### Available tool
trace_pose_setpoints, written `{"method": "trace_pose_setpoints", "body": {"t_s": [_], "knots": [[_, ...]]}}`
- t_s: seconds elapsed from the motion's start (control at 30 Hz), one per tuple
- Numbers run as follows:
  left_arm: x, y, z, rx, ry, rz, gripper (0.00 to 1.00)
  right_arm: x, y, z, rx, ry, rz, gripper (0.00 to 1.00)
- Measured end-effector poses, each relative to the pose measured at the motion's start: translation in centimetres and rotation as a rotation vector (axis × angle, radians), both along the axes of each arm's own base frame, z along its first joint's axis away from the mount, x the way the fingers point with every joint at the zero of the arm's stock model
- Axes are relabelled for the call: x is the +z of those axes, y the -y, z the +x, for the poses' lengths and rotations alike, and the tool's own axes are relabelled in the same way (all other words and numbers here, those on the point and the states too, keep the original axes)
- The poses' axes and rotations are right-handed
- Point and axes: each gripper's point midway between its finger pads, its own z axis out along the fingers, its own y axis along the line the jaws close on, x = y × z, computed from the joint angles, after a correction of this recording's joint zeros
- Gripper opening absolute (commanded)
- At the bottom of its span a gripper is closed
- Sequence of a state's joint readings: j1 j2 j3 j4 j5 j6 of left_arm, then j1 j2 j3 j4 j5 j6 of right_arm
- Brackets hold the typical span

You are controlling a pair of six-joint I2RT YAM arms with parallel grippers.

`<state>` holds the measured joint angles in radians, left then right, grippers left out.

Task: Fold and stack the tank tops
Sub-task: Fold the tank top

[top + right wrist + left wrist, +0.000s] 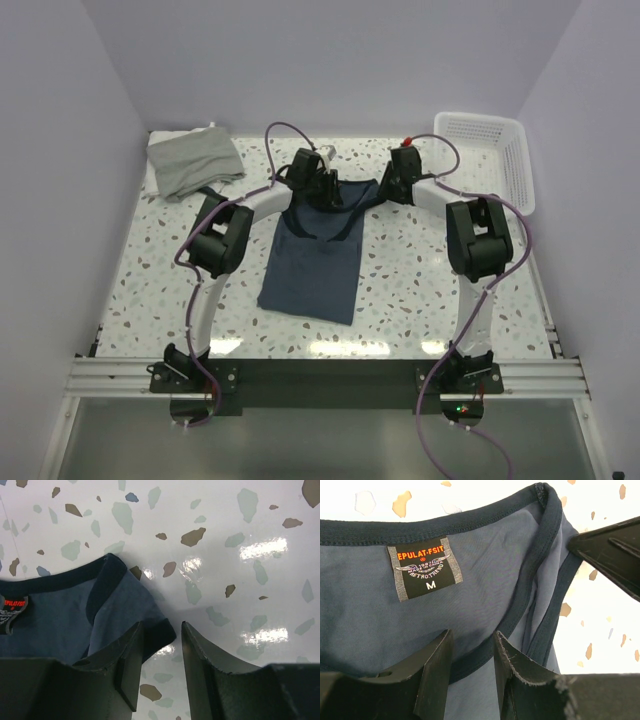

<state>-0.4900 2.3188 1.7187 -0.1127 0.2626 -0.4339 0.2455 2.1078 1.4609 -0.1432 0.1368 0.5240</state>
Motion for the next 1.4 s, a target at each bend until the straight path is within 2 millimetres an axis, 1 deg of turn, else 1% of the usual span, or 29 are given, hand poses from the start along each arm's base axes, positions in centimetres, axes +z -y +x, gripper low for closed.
{"method": "trace_pose_setpoints", "body": {"t_s": [0.1,0.13,0.2,0.23,0.37,0.57,0.8,1.13,1.23,1.3,1.4], "knots": [[0.0,0.0,0.0,0.0,0.0,0.0,0.43,0.0,0.0,0.0,-0.001,0.002,0.003,0.26],[0.0,0.0,0.0,0.0,0.0,0.0,0.43,0.0,0.0,0.0,-0.003,0.001,0.005,0.16],[0.0,0.0,0.0,0.0,0.0,0.0,0.43,0.0,-0.1,0.0,-0.006,0.0,0.009,0.1],[0.0,0.0,0.0,0.0,0.0,0.0,0.43,0.0,-0.1,0.0,-0.008,0.0,0.012,0.05],[0.0,0.0,0.0,0.0,0.0,0.0,0.42,0.5,-0.4,0.1,-0.003,-0.009,0.022,0.0],[0.0,0.0,0.0,-0.001,0.0,-0.001,0.42,2.8,-1.1,1.3,0.002,0.024,0.052,0.0],[0.0,0.1,-0.1,-0.002,0.0,-0.001,0.42,4.5,-2.0,1.8,0.013,0.027,0.097,0.0],[0.0,0.1,0.0,0.001,0.002,0.001,0.44,7.4,-4.5,3.0,0.035,0.069,0.143,0.01],[0.0,0.0,0.1,0.005,0.004,0.004,0.45,6.9,-5.4,3.3,0.047,0.066,0.144,0.03],[0.1,-0.1,0.2,0.01,0.008,0.007,0.46,6.2,-5.7,3.4,0.051,0.055,0.14,0.05],[0.3,-0.3,0.4,0.024,0.017,0.017,0.46,4.9,-5.8,3.4,0.051,0.03,0.133,0.06]]}}
